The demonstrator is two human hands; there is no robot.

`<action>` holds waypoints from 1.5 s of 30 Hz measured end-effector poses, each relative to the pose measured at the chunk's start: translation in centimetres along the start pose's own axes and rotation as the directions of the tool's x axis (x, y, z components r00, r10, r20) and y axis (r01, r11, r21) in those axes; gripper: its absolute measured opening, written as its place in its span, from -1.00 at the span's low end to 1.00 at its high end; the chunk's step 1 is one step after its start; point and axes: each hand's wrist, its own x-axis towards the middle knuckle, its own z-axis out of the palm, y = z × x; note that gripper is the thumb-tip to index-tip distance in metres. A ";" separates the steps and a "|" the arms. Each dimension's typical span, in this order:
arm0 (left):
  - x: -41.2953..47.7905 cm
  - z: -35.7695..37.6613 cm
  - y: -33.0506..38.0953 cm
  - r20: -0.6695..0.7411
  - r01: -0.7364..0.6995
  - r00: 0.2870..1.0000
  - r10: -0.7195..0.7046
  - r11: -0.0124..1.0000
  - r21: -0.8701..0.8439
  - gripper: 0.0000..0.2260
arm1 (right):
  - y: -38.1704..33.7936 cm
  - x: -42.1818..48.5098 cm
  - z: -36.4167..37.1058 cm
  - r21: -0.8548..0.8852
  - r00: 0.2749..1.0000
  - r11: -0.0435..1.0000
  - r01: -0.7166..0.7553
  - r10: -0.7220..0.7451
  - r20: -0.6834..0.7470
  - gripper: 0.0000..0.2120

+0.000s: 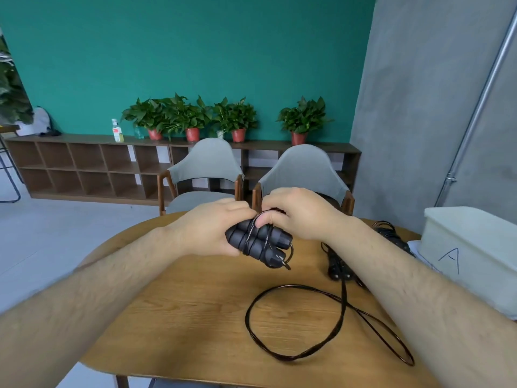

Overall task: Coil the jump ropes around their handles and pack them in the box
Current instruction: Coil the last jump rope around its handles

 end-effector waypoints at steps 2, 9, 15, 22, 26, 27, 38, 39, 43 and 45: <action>-0.3 -0.9 0.8 -0.020 0.002 1.000 -0.003 0.995 -0.098 -0.55 | 0.4 -0.2 0.1 0.160 0.999 0.987 -0.027 0.034 -0.042 -0.65; -0.4 -2.5 2.6 -0.144 0.094 0.965 -0.220 0.800 -0.592 -0.65 | -0.9 -0.2 0.3 0.668 0.965 0.708 -0.229 0.255 0.062 -0.62; 1.3 -3.5 2.8 -0.132 0.279 0.862 -0.489 0.676 -0.682 -0.50 | -2.4 1.0 2.3 0.896 0.849 0.195 -0.398 0.449 0.280 -0.84; 3.0 -4.5 -0.7 -0.169 0.502 0.828 -0.535 0.841 -0.203 -0.45 | -4.2 0.7 4.4 0.666 0.848 0.555 -0.498 0.472 0.240 -0.67; 2.9 -3.8 -2.1 0.026 0.528 0.847 -0.532 0.832 -0.170 -0.50 | -4.9 0.7 4.4 0.399 0.881 0.787 -0.470 0.446 0.157 -0.69; 2.8 -3.8 -2.3 0.084 0.544 0.838 -0.539 0.815 -0.197 -0.47 | -5.0 0.6 4.3 0.360 0.884 0.808 -0.466 0.443 0.150 -0.69; 2.7 -2.3 -2.2 -0.119 0.489 0.812 -0.571 0.779 -0.393 -0.61 | -6.9 0.8 3.9 0.133 0.874 0.895 -0.426 0.369 0.315 -0.84; 2.8 -2.1 -2.2 -0.120 0.481 0.817 -0.564 0.782 -0.395 -0.60 | -7.3 0.8 4.1 0.144 0.875 0.895 -0.422 0.361 0.322 -0.84; 2.2 -1.7 -3.3 -0.072 0.453 0.865 -0.497 0.835 -0.313 -0.44 | -7.0 1.0 2.6 0.048 0.933 0.939 -0.341 0.333 0.135 -0.83; 1.5 -1.5 -3.8 -0.039 0.429 0.884 -0.467 0.839 -0.334 -0.44 | -6.4 1.3 1.2 -0.053 0.965 0.964 -0.261 0.262 0.010 -0.79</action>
